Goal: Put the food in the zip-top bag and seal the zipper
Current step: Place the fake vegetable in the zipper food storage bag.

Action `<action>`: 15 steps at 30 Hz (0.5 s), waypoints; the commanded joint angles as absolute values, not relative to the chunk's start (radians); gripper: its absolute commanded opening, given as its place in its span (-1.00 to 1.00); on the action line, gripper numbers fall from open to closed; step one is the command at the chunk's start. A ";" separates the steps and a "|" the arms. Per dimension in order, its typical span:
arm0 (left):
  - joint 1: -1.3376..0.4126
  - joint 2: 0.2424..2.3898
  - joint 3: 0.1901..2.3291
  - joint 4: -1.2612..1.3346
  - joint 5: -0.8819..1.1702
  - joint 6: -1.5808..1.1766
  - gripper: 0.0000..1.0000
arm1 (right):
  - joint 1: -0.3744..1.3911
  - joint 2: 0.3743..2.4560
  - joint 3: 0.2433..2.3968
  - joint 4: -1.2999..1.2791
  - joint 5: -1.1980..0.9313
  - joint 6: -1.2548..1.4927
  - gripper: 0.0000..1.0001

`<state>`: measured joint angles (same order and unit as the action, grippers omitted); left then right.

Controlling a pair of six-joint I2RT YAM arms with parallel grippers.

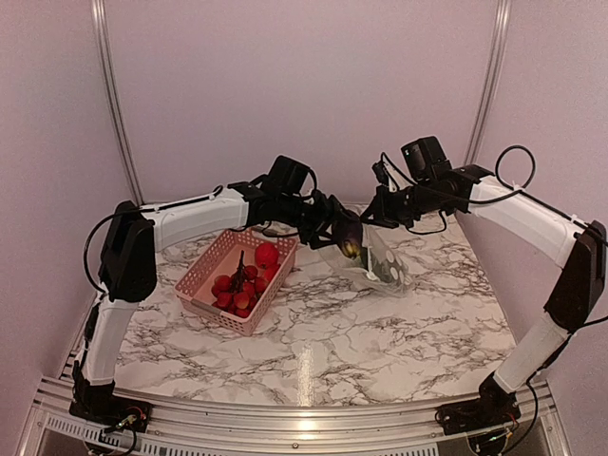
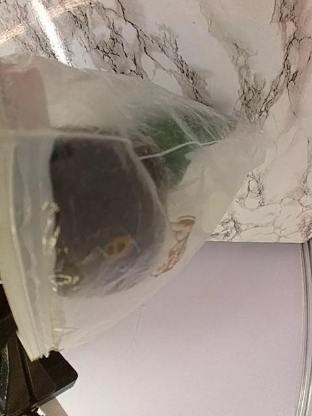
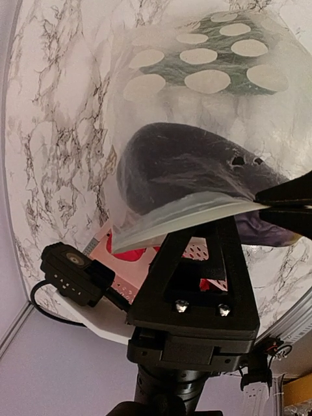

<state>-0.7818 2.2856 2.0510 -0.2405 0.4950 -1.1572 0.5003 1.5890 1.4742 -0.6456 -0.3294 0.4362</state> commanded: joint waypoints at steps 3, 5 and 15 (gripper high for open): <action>-0.786 2.340 2.087 -0.177 0.401 -1.247 -0.40 | 0.510 1.572 1.477 -0.637 -0.351 0.458 -1.00; -0.790 2.355 2.097 -0.162 0.385 -1.268 -0.38 | 0.510 1.570 1.473 -0.633 -0.353 0.460 -1.00; -0.833 2.420 2.164 -0.149 0.366 -1.283 -0.30 | 0.511 1.586 1.476 -0.605 -0.359 0.469 -1.00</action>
